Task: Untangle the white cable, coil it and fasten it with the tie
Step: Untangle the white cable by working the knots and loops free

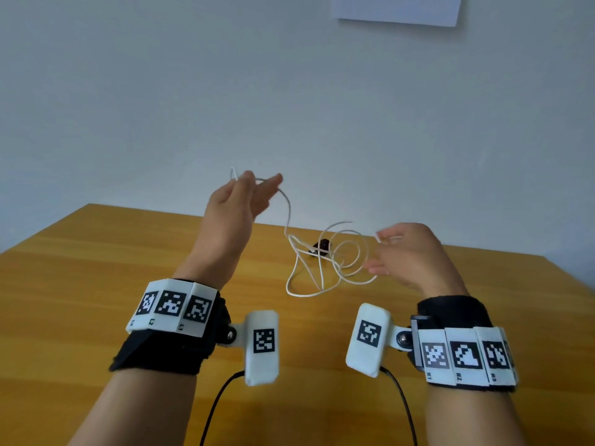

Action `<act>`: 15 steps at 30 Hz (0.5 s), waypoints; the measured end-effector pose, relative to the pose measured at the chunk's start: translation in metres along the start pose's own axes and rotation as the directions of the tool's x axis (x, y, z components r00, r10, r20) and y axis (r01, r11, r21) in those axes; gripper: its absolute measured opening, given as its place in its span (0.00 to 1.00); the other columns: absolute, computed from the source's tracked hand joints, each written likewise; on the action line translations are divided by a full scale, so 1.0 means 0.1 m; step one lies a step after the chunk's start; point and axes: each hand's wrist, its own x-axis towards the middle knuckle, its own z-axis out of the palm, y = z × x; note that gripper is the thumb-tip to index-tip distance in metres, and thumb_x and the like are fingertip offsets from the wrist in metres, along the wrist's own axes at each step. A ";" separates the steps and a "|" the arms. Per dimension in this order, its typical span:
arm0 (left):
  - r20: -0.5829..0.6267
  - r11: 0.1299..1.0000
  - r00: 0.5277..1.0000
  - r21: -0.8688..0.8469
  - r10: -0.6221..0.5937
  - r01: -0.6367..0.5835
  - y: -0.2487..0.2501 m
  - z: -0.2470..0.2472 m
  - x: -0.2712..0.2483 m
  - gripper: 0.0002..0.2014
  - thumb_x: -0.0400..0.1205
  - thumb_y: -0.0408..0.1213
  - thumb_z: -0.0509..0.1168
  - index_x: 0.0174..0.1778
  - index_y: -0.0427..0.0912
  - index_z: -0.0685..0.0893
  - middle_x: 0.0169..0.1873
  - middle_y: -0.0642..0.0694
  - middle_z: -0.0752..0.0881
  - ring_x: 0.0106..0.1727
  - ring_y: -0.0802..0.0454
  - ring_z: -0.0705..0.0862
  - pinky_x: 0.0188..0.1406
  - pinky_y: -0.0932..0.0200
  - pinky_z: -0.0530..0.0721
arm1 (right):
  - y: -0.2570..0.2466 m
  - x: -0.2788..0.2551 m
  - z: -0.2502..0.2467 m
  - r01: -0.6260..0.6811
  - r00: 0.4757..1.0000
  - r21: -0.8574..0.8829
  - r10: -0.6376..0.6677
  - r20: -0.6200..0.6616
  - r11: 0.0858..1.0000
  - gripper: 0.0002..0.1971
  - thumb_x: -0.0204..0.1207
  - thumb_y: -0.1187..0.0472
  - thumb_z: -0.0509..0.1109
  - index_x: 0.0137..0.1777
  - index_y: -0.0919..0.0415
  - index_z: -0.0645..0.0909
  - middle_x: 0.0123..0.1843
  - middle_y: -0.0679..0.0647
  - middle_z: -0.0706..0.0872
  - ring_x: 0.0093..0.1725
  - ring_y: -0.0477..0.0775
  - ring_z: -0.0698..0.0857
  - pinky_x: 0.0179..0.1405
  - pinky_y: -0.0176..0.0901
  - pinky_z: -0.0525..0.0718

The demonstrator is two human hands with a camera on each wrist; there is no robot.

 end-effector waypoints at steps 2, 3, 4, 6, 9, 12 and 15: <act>0.064 1.000 0.998 -0.024 -0.019 0.020 -0.02 0.05 -0.01 0.17 0.95 0.42 0.51 0.54 0.40 0.83 0.59 0.47 0.93 0.67 0.55 0.89 0.78 0.47 0.79 | -0.12 -0.08 0.05 0.119 0.992 -0.037 -0.118 0.043 0.992 0.22 0.80 0.66 0.69 0.74 0.54 0.77 0.63 0.49 0.85 0.36 0.48 0.95 0.50 0.53 0.92; 0.092 0.999 0.995 -0.034 -0.026 0.029 -0.02 0.07 -0.02 0.17 0.95 0.42 0.51 0.53 0.39 0.83 0.59 0.46 0.94 0.67 0.53 0.89 0.78 0.46 0.78 | -0.18 -0.13 0.06 0.194 0.981 -0.077 -0.191 0.039 0.978 0.22 0.82 0.64 0.68 0.75 0.51 0.74 0.67 0.46 0.81 0.34 0.45 0.94 0.47 0.46 0.90; 0.120 0.998 0.992 -0.047 -0.030 0.035 -0.01 0.09 -0.03 0.17 0.95 0.41 0.51 0.51 0.38 0.82 0.59 0.45 0.94 0.68 0.52 0.89 0.79 0.44 0.78 | -0.22 -0.17 0.08 0.262 0.965 -0.097 -0.261 0.024 0.960 0.23 0.82 0.63 0.67 0.76 0.49 0.73 0.70 0.44 0.78 0.36 0.45 0.93 0.46 0.43 0.88; 0.175 0.996 0.984 -0.073 -0.032 0.045 0.01 0.11 -0.06 0.17 0.95 0.41 0.50 0.52 0.35 0.80 0.60 0.41 0.93 0.68 0.48 0.89 0.79 0.42 0.77 | -0.28 -0.22 0.12 0.352 0.936 -0.067 -0.353 -0.002 0.934 0.22 0.83 0.60 0.68 0.75 0.46 0.74 0.71 0.41 0.79 0.44 0.47 0.93 0.51 0.44 0.89; 0.248 0.983 0.968 -0.165 -0.034 0.077 0.04 0.16 -0.09 0.20 0.95 0.39 0.49 0.54 0.29 0.81 0.60 0.35 0.92 0.68 0.43 0.89 0.77 0.41 0.78 | -0.30 -0.23 0.22 0.395 0.913 -0.068 -0.383 0.139 0.916 0.25 0.81 0.52 0.74 0.77 0.42 0.75 0.70 0.35 0.82 0.52 0.38 0.90 0.49 0.37 0.88; 0.320 0.967 0.947 -0.228 -0.034 0.112 0.08 0.19 -0.11 0.22 0.95 0.38 0.48 0.55 0.21 0.80 0.62 0.31 0.91 0.69 0.40 0.88 0.77 0.43 0.79 | -0.25 -0.22 0.33 0.424 0.886 -0.197 -0.361 0.291 0.884 0.28 0.79 0.45 0.76 0.78 0.40 0.76 0.71 0.34 0.81 0.61 0.36 0.83 0.52 0.33 0.76; 0.337 0.950 0.941 -0.287 -0.022 0.125 0.14 0.20 -0.14 0.21 0.95 0.38 0.48 0.39 0.38 0.78 0.62 0.29 0.90 0.70 0.37 0.88 0.76 0.43 0.79 | -0.20 -0.19 0.39 0.438 0.885 -0.233 -0.371 0.282 0.868 0.17 0.82 0.48 0.76 0.69 0.47 0.84 0.64 0.39 0.87 0.63 0.40 0.83 0.45 0.21 0.71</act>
